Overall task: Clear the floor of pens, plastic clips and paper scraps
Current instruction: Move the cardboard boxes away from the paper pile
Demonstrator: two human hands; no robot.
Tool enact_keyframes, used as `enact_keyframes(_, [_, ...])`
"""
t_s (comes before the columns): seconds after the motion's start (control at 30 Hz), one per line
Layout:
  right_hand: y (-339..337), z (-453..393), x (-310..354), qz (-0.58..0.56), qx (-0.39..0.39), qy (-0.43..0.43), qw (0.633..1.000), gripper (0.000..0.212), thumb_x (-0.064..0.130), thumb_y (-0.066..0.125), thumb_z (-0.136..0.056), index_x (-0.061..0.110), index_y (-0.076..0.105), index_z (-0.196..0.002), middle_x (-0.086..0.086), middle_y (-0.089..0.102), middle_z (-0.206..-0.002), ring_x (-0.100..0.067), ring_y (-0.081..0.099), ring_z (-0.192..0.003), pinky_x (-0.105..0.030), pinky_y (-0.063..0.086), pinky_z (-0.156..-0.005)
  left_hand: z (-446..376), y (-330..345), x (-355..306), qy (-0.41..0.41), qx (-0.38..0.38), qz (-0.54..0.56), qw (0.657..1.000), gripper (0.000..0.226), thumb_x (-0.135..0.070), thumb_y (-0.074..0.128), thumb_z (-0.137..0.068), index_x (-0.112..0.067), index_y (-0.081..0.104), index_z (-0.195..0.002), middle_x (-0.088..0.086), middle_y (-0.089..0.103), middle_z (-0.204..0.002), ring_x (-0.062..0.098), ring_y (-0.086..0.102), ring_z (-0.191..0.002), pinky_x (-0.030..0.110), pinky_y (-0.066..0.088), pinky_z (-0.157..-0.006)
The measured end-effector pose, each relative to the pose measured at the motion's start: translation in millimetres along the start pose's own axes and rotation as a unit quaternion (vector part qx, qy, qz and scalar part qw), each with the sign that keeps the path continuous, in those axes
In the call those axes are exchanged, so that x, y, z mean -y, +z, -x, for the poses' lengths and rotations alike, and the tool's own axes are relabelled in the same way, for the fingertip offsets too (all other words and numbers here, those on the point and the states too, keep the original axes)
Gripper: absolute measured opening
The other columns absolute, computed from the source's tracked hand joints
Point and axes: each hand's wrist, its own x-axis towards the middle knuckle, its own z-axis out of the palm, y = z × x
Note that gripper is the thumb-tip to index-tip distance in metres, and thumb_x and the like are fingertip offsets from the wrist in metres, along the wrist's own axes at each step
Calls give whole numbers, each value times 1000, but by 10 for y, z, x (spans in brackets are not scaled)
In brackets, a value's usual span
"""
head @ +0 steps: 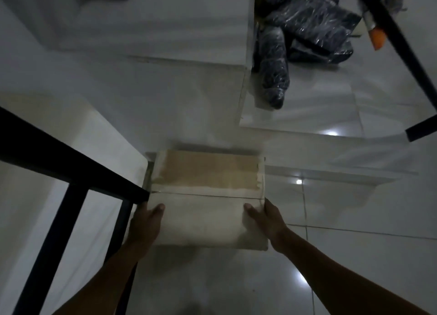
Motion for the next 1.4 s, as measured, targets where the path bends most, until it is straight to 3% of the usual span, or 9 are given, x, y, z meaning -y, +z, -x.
enact_keyframes(0.07, [14, -126, -49, 11, 2, 0, 1000, 56, 42, 71, -83, 13, 55, -129, -6, 67, -115, -22, 66, -100, -41, 58, -85, -51, 39, -14, 0, 2, -19, 1000, 50, -35, 55, -95, -8, 49, -137, 17, 56, -130, 37, 52, -118, 51, 43, -100])
enact_keyframes(0.27, [52, -354, -186, 34, -19, 37, 999, 71, 54, 70, -76, 17, 50, -134, -7, 61, -121, -29, 62, -106, -49, 56, -88, -220, 203, 54, -17, -5, -60, 998, 53, -32, 47, -99, -10, 36, -146, 15, 41, -147, 34, 41, -131, 45, 36, -107])
enact_keyframes(0.43, [58, -435, -251, 22, -21, 41, 999, 53, 36, 69, -87, 13, 52, -131, -10, 62, -119, -28, 62, -103, -47, 56, -88, -350, 336, 69, -17, -14, -33, 999, 47, -22, 48, -100, -5, 40, -143, 16, 44, -144, 34, 43, -129, 35, 35, -99])
enact_keyframes(0.67, [47, -461, -232, 30, -15, 38, 999, 62, 41, 70, -84, 15, 47, -135, -9, 61, -121, -29, 62, -104, -49, 56, -87, -430, 399, 88, 19, -42, -58, 997, 47, -25, 50, -98, -6, 44, -141, 17, 49, -140, 35, 46, -126, 41, 38, -102])
enact_keyframes(0.8, [28, -293, -167, 65, -43, 46, 996, 92, 61, 69, -72, 23, 30, -146, -14, 48, -135, -35, 56, -113, -53, 56, -86, -353, 347, -23, 40, -62, -108, 991, 46, -28, 52, -98, 3, 50, -131, 26, 54, -130, 43, 50, -119, 47, 41, -99])
enact_keyframes(0.9, [-31, 36, 59, 85, -56, 75, 992, 91, 53, 64, -84, 21, 16, -154, -17, 34, -147, -37, 47, -126, -46, 52, -92, -124, 310, -188, 68, -80, -121, 987, 43, -26, 53, -97, 8, 52, -122, 31, 57, -121, 46, 53, -113, 52, 44, -96])
enact_keyframes(1.0, [-198, 513, 382, 117, -58, 89, 987, 85, 46, 60, -90, 15, 13, -154, -18, 31, -150, -34, 42, -131, -36, 47, -94, 323, 240, -530, 74, -69, -133, 986, 47, -27, 52, -97, 1, 48, -134, 25, 51, -134, 40, 48, -124, 46, 40, -104])
enact_keyframes(1.2, [-722, 1550, 1092, 86, -76, 81, 990, 75, 37, 58, -94, 10, 20, -153, -19, 37, -148, -28, 46, -129, -37, 42, -104, 1398, 97, -1399, 142, -12, -106, 984, 45, -26, 47, -99, -5, 44, -138, 16, 46, -142, 31, 46, -128, 39, 39, -105])
enact_keyframes(1.4, [-1397, 2734, 1731, 35, -122, 68, 990, 69, 41, 55, -95, 11, 27, -150, -18, 39, -148, -28, 45, -131, -38, 39, -106, 2569, 50, -2306, 208, 32, -122, 970, 40, -28, 48, -98, -11, 49, -135, 14, 55, -133, 29, 54, -116, 37, 45, -95])
